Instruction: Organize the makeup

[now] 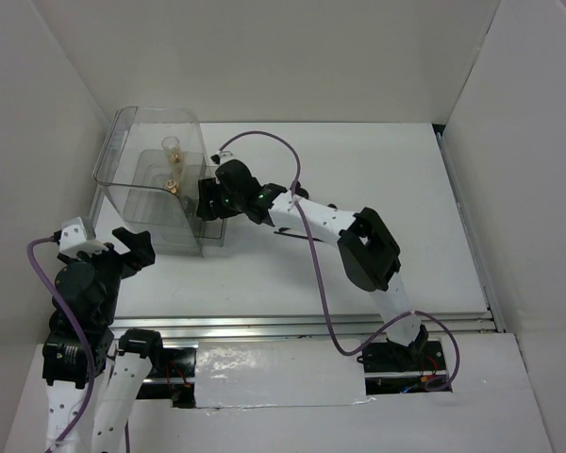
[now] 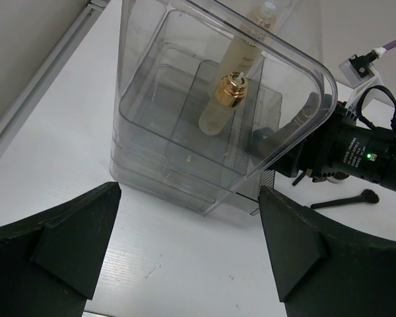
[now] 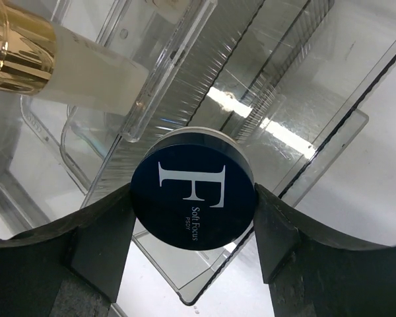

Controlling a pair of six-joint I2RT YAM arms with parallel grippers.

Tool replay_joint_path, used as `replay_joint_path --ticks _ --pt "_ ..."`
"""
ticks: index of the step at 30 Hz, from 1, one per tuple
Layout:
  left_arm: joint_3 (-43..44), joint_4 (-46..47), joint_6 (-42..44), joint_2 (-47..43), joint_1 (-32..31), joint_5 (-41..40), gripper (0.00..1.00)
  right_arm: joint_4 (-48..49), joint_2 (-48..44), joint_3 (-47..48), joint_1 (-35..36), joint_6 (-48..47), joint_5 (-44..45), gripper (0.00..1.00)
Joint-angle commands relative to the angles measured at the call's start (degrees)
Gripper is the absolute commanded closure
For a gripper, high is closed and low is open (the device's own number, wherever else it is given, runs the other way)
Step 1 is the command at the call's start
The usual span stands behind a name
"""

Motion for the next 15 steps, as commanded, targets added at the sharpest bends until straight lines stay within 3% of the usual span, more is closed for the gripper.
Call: replay_joint_path --ticks 1,7,15 --pt "-0.2 2.5 0.1 -0.3 -0.3 1.1 0.01 1.5 -1.1 2.7 0.0 -0.5 0.8 0.26" --pt "-0.2 2.5 0.2 -0.3 -0.2 1.1 0.01 0.1 -2.7 3.3 0.0 -2.3 2.1 0.0" --pt "-0.2 2.5 0.1 -0.2 -0.3 1.1 0.01 -3.1 -6.7 4.0 -0.9 -1.8 8.6 0.0"
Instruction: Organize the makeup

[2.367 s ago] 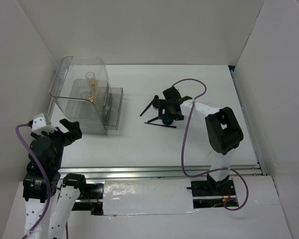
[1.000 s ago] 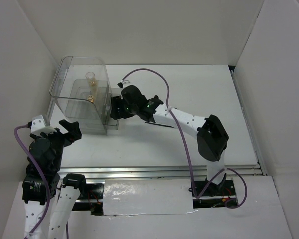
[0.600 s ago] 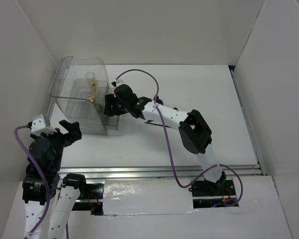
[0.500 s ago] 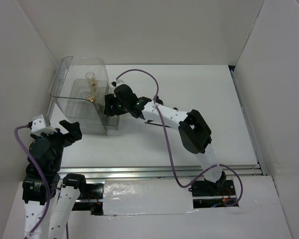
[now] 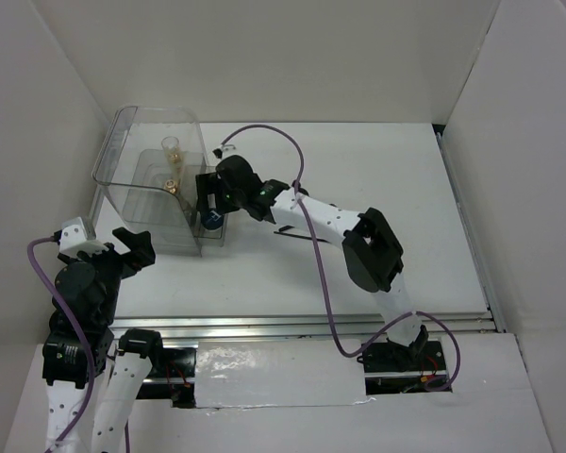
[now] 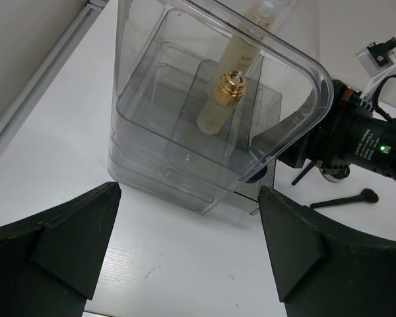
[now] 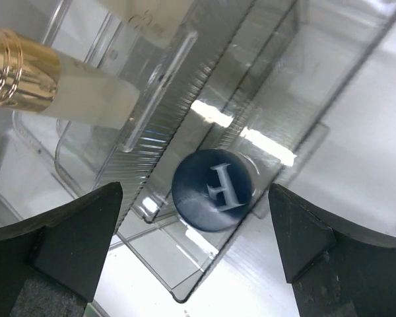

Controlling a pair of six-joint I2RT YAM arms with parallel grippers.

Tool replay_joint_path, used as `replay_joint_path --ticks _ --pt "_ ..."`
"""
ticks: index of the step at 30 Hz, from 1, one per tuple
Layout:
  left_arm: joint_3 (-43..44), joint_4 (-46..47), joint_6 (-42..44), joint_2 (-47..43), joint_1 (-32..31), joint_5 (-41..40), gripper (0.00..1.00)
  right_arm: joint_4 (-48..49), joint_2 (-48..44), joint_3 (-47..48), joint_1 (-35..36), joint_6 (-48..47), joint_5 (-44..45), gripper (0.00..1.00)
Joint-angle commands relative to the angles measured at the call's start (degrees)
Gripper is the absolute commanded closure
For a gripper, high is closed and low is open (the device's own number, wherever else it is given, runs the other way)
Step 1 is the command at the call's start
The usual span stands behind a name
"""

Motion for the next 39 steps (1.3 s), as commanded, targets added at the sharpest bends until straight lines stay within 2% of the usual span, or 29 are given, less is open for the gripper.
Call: replay_joint_path --ticks 1,4,9,12,15,18,26,33,39 --pt "-0.2 2.5 0.1 -0.2 -0.3 0.6 0.01 -2.0 -6.6 1.9 -1.6 0.4 7.8 0.0" --pt "-0.2 2.4 0.1 -0.4 -0.4 0.5 0.01 -4.4 -8.6 -0.8 -4.9 3.0 12.9 0.0" --pt "-0.2 2.4 0.0 -0.7 -0.6 0.4 0.01 -5.9 -11.4 -6.7 -12.1 5.5 15.6 0.0" --pt "-0.3 2.4 0.1 -0.7 -0.6 0.6 0.01 -9.2 -9.1 -6.0 -16.8 4.0 14.6 0.0" --pt "-0.2 2.5 0.1 -0.5 -0.6 0.7 0.01 -13.2 -2.9 -1.2 -19.2 1.7 15.2 0.0" --pt "-0.3 2.5 0.1 -0.6 -0.6 0.5 0.01 -16.1 0.0 0.2 -20.5 0.9 17.8 0.0" --pt "-0.3 2.5 0.2 0.1 -0.6 0.7 0.0 -13.6 3.5 -3.2 -23.0 0.8 11.9 0.0" --pt "-0.3 2.5 0.1 0.1 -0.5 0.6 0.01 -11.7 3.6 -5.7 -23.1 1.0 8.8 0.11" --pt "-0.3 2.5 0.2 0.0 -0.5 0.7 0.0 -12.9 5.0 -4.8 -23.1 0.8 8.6 0.1"
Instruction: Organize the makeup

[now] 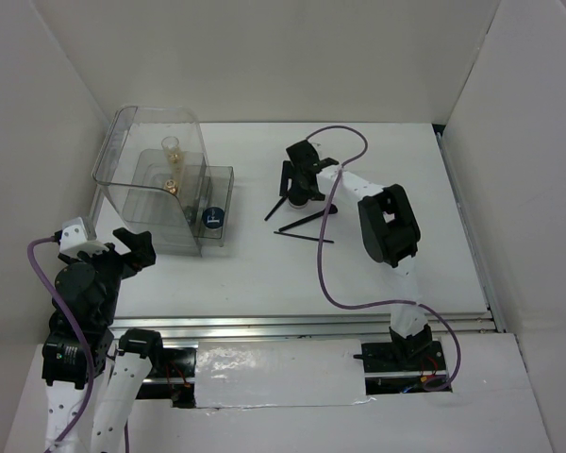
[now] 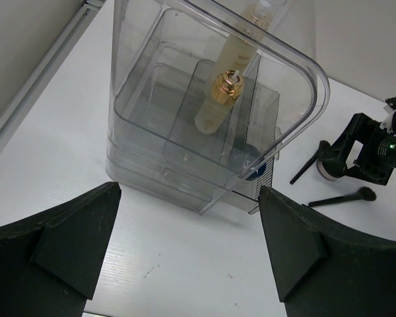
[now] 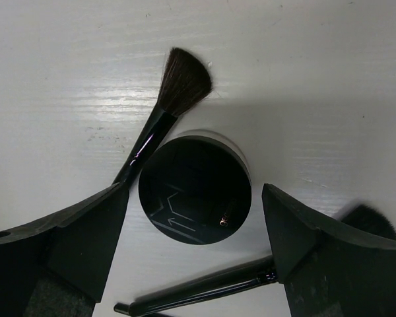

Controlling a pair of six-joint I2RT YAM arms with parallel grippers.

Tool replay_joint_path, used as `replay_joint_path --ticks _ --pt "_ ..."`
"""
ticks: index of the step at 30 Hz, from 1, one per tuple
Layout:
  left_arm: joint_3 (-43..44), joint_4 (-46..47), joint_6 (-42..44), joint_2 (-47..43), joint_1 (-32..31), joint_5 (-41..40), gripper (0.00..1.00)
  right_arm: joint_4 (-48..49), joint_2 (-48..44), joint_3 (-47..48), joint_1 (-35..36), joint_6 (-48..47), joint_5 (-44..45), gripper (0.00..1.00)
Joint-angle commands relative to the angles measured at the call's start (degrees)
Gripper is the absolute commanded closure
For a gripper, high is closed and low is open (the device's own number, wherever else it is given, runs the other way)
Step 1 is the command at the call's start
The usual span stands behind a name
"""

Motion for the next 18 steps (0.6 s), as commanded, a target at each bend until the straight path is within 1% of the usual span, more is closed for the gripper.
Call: replay_joint_path --ticks 1,4,5,9,10,12,13,14,16,18 --pt "-0.3 2.5 0.2 0.1 -0.2 0.6 0.01 -0.2 1.1 1.1 -0.4 -0.7 -0.4 0.1" --pt "-0.3 2.4 0.2 0.0 -0.3 0.6 0.01 -0.2 1.1 1.2 -0.5 -0.5 -0.1 0.13" --pt "-0.2 2.6 0.2 -0.1 -0.2 0.6 0.01 0.2 0.6 0.6 -0.4 -0.5 -0.1 0.18" --pt "-0.2 2.5 0.2 -0.1 -0.2 0.7 0.01 0.2 1.1 1.4 -0.9 -0.5 -0.8 0.27" --pt "-0.3 2.5 0.2 -0.1 -0.2 0.7 0.01 -0.3 1.5 1.9 -1.0 -0.6 -0.9 0.32" --pt "-0.3 2.6 0.2 -0.1 -0.2 0.7 0.01 0.0 1.5 1.8 -1.1 -0.8 -1.1 0.36" --pt "-0.3 2.5 0.2 -0.2 -0.2 0.7 0.01 0.2 1.2 1.2 -1.0 -0.8 -1.3 0.41" --pt "-0.3 2.5 0.2 -0.3 -0.3 0.7 0.01 0.5 0.8 0.8 -1.1 -0.8 -1.3 0.43" --pt "-0.2 2.6 0.2 -0.3 -0.2 0.7 0.01 1.6 -0.2 -0.3 -1.0 -0.8 -1.4 0.46" --pt "-0.3 2.6 0.2 -0.2 -0.3 0.7 0.01 3.0 -3.1 -2.7 -0.9 -0.5 -0.6 0.47"
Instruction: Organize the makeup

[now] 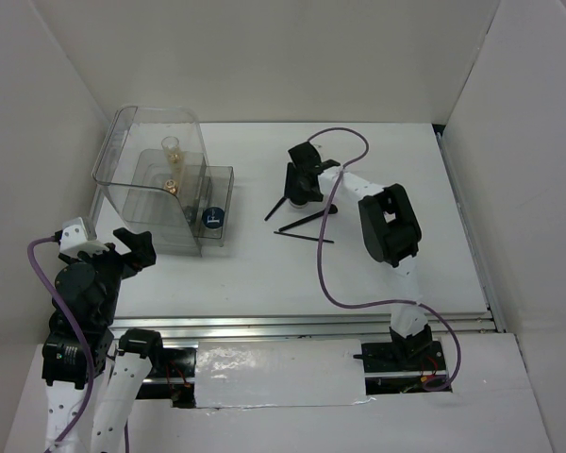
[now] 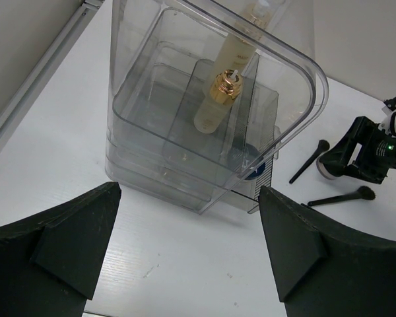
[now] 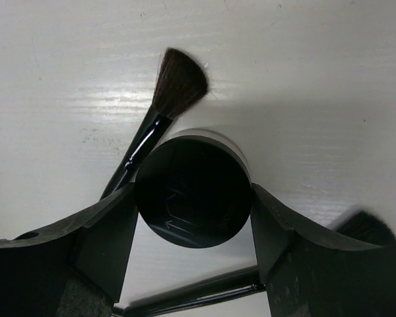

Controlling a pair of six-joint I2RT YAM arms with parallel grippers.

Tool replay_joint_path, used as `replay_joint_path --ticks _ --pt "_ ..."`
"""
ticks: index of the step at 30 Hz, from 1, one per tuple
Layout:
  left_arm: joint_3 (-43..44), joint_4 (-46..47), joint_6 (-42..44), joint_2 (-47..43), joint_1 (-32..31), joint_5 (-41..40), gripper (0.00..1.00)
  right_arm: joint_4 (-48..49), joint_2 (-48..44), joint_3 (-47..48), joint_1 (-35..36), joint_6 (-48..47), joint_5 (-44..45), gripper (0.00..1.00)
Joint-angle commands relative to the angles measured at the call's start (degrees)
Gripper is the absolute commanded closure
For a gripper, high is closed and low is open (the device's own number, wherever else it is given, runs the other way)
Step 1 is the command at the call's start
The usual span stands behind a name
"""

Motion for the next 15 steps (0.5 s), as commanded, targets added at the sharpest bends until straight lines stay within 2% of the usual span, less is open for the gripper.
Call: replay_joint_path --ticks 1,4,10,11,12,15 --pt "-0.3 2.6 0.2 -0.1 -0.3 0.6 0.01 2.7 -5.1 -3.2 -0.4 0.0 0.6 0.47" --pt "-0.3 2.6 0.2 -0.1 -0.3 0.6 0.0 5.3 -12.4 -7.8 -0.2 0.3 0.5 0.48" --pt "-0.3 2.5 0.1 -0.3 -0.3 0.3 0.01 5.5 -18.1 -7.0 2.7 -0.1 -0.6 0.48" --pt "-0.2 2.5 0.1 -0.4 -0.2 0.2 0.01 6.8 -18.7 -7.4 3.6 -0.3 -2.2 0.47" --pt "-0.2 2.4 0.1 -0.4 -0.3 0.2 0.01 11.0 -19.1 -8.1 4.1 -0.4 -8.2 0.47" --pt "-0.3 2.4 0.0 -0.6 -0.3 0.0 0.01 16.9 -19.1 -8.8 5.7 1.5 -17.8 0.47"
